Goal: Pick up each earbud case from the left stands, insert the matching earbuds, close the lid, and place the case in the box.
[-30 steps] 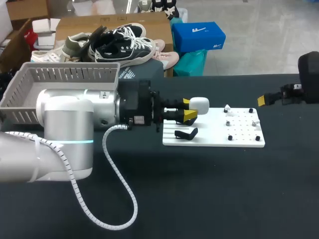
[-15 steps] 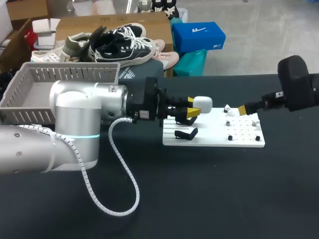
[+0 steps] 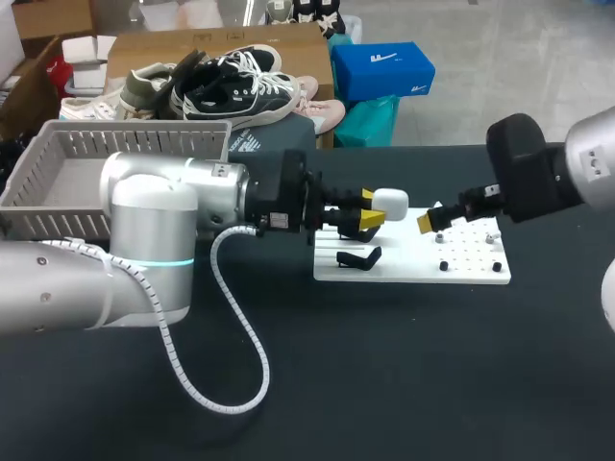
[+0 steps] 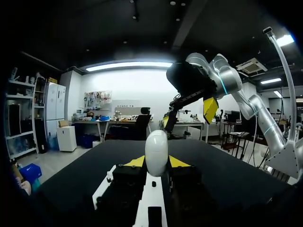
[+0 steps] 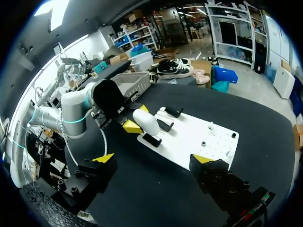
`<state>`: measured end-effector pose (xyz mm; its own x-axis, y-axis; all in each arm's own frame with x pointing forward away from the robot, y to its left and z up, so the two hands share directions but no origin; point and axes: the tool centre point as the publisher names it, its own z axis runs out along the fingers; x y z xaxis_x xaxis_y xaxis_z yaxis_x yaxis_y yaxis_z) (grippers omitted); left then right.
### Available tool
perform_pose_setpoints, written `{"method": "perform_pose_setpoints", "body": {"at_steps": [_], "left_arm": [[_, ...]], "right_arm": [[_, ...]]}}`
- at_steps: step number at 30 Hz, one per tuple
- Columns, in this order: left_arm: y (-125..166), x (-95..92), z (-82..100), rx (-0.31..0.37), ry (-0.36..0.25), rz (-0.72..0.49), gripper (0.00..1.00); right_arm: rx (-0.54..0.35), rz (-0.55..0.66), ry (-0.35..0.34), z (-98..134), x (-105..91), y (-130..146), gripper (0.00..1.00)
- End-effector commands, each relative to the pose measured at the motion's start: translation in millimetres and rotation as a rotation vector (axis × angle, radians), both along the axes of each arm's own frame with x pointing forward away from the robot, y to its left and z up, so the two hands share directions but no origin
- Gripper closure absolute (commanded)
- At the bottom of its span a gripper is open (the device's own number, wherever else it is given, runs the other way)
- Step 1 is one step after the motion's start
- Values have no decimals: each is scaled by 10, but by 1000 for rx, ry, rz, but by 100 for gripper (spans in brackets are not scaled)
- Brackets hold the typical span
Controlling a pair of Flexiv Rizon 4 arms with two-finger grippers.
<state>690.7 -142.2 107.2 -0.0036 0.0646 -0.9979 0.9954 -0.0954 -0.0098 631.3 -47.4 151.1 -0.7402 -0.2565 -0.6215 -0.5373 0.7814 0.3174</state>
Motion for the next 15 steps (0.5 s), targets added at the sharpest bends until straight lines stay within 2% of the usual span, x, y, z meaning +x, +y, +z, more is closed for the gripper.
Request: {"method": "perform_pose_setpoints", "body": {"at_steps": [1,8,15], "left_arm": [[-13,-29,-17,-2,-7,17,100],[-17,-34,-35,7,-48,24,100],[-25,-35,-50,2,-59,18,100]], "right_arm": [[1,3,16,-67,115,102,0],[2,-11,50,-128,173,146,0],[-7,-14,59,-124,172,156,0]]}}
